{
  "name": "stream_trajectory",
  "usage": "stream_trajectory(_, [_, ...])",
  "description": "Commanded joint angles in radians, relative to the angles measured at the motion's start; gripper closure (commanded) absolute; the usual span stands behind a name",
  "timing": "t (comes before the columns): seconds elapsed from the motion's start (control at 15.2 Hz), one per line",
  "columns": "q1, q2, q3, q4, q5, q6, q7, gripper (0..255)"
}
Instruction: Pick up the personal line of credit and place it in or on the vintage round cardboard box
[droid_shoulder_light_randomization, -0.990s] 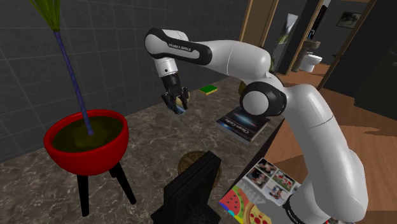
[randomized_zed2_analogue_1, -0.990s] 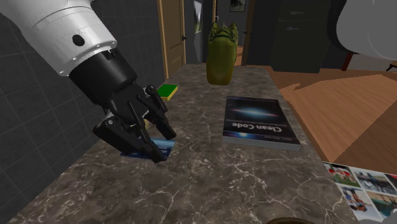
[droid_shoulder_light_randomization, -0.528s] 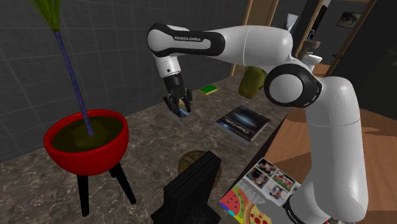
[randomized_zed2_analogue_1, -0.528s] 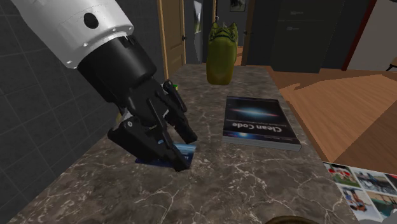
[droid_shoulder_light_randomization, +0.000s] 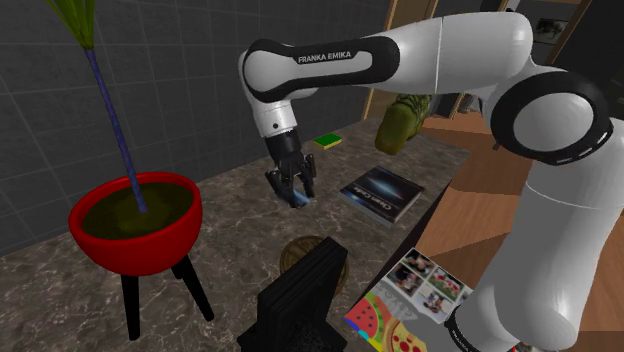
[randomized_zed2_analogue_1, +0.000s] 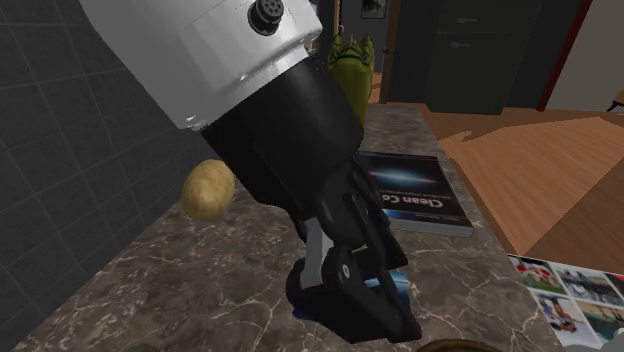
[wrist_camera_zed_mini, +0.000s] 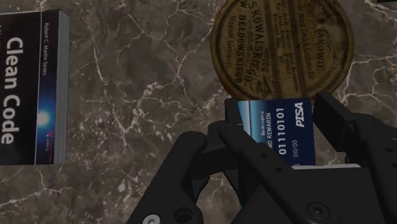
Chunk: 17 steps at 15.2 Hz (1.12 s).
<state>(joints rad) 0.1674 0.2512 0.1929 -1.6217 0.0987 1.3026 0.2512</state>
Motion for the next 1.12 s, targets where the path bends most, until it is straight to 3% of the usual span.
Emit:
stream_trajectory(0.0, [0.013, -0.07, 0.014, -0.095, 0.025, 0.029, 0.024, 255])
stream_trajectory(0.46, [0.062, -0.273, 0.064, -0.335, 0.115, 0.087, 0.099, 255])
stream_trajectory(1.06, [0.067, -0.253, 0.07, -0.421, 0.114, 0.192, 0.089, 255])
